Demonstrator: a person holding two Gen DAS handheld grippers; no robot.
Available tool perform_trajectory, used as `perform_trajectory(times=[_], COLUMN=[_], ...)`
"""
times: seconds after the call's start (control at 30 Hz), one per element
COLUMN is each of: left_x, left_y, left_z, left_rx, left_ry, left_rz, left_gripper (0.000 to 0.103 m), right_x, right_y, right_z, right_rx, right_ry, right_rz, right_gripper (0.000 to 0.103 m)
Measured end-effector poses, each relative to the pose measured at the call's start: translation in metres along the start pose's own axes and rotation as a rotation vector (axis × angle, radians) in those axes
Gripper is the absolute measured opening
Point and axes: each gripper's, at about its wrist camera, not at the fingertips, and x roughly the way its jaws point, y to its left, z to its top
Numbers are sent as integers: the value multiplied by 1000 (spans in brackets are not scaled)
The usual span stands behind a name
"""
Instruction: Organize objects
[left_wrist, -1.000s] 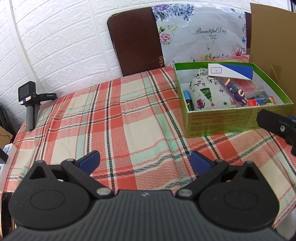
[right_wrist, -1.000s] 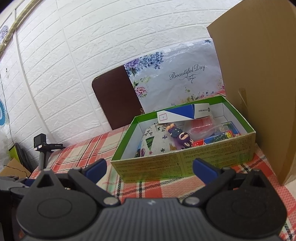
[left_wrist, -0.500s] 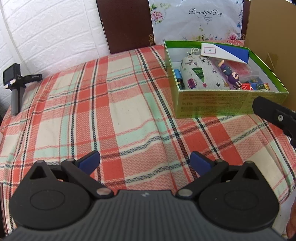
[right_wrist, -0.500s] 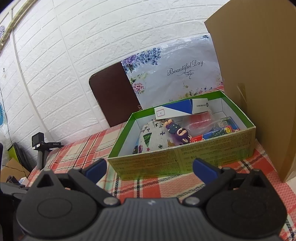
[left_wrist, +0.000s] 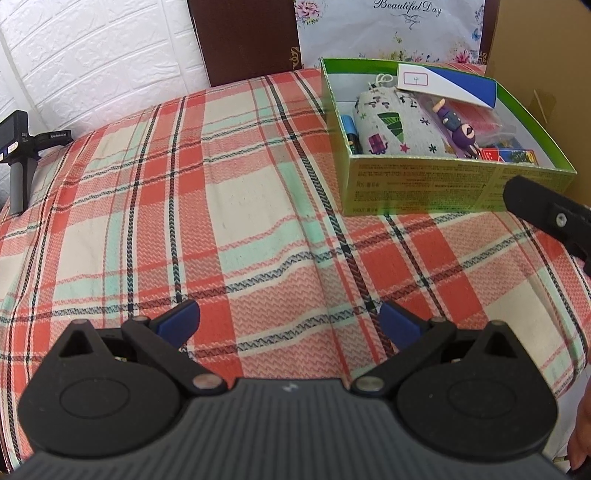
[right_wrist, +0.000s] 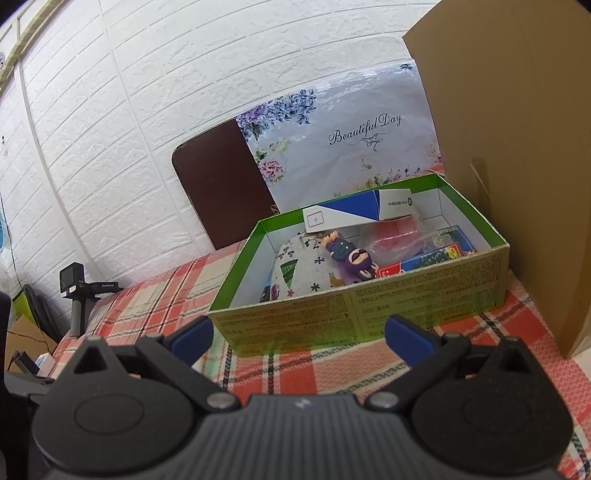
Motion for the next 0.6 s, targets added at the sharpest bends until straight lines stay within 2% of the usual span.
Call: perform_trajectory(times=[0.6], left_x=[5], left_y=[-1], left_z=[-2], left_rx=[-4], left_ry=[23], left_rz=[-5], left_gripper=[103], right_x=[2], right_y=[-1], right_z=[-1], right_rx=[1], right_ry=[3], right_rz=[-1], right_gripper=[103])
